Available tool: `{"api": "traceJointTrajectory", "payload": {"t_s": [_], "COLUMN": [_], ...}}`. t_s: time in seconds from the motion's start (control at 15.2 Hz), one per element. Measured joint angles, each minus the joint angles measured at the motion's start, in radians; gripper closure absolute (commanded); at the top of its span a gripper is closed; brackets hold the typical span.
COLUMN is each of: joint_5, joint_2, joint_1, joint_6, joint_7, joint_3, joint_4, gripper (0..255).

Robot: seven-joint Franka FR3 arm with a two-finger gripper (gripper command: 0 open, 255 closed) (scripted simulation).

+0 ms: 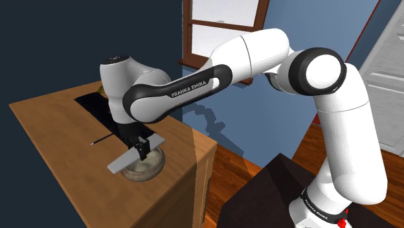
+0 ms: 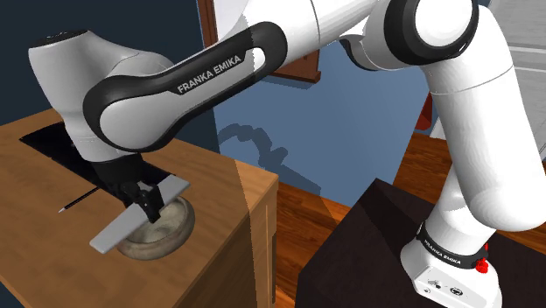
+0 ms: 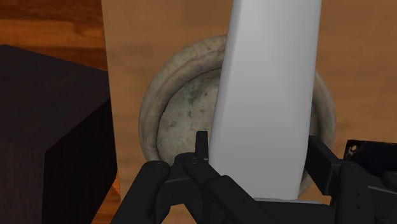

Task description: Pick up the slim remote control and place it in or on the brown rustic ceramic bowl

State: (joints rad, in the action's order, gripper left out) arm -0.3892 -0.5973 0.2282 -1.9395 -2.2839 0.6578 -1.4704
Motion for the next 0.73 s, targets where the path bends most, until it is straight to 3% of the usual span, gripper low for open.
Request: {"api": "traceJointTrajectory", "payload": {"t_s": [0.07, 0.46, 0.73], "joint_5": [0.0, 0.0, 0.02], "joint_2": [0.0, 0.0, 0.026], "joint_1": [0.0, 0.0, 0.002], "joint_6": [0.0, 0.0, 0.081], "joint_7": [0.0, 0.0, 0.017], "joint_3": [0.0, 0.0, 0.012], "joint_4": [0.0, 0.0, 0.063], "gripper": [0, 0, 0]}}
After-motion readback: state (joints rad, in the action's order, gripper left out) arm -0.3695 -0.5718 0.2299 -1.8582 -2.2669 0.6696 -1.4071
